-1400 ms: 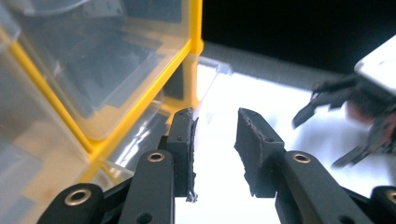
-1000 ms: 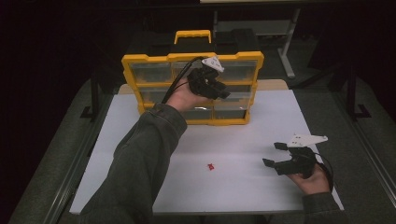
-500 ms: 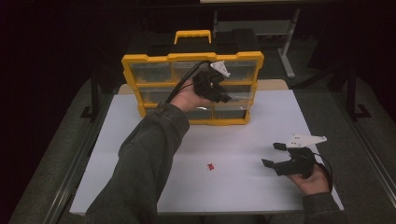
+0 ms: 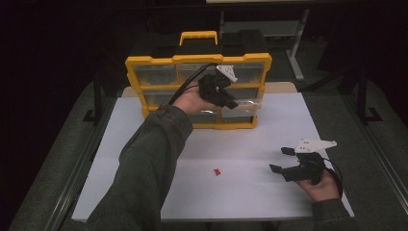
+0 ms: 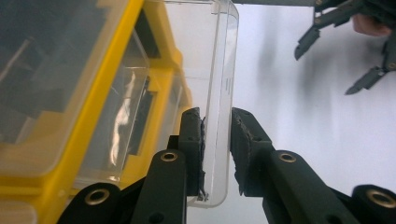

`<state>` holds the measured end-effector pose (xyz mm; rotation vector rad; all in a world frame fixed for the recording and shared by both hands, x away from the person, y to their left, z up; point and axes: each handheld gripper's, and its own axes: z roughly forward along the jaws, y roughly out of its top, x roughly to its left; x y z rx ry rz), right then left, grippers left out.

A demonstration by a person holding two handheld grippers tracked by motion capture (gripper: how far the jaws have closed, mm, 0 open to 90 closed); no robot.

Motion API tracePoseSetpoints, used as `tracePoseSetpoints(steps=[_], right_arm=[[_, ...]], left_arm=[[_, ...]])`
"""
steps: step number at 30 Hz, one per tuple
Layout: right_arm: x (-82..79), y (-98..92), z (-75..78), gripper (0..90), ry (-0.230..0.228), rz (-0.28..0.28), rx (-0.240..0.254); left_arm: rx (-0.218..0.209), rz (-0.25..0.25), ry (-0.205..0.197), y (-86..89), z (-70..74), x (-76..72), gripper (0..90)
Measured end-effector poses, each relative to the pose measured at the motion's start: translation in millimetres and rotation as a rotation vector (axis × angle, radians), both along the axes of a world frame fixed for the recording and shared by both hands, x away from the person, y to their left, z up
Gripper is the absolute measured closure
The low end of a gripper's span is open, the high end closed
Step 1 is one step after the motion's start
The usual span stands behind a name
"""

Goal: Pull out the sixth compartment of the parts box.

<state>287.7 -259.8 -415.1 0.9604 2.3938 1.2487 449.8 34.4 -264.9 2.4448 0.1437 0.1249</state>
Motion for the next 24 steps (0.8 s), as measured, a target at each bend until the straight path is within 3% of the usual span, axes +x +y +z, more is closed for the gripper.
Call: tracePoseSetpoints(steps=[9, 24], right_arm=[[-0.6, 1.1, 0.8, 19.6, -0.006, 0.004, -0.007], [-1.3, 2.3, 1.5, 19.5, -0.008, 0.005, -0.010]], left_arm=[[0.017, -0.060, 0.016, 2.3, 1.8, -8.0, 76.1], [-0.002, -0.087, 0.039, 2.3, 0.7, -19.5, 77.2]])
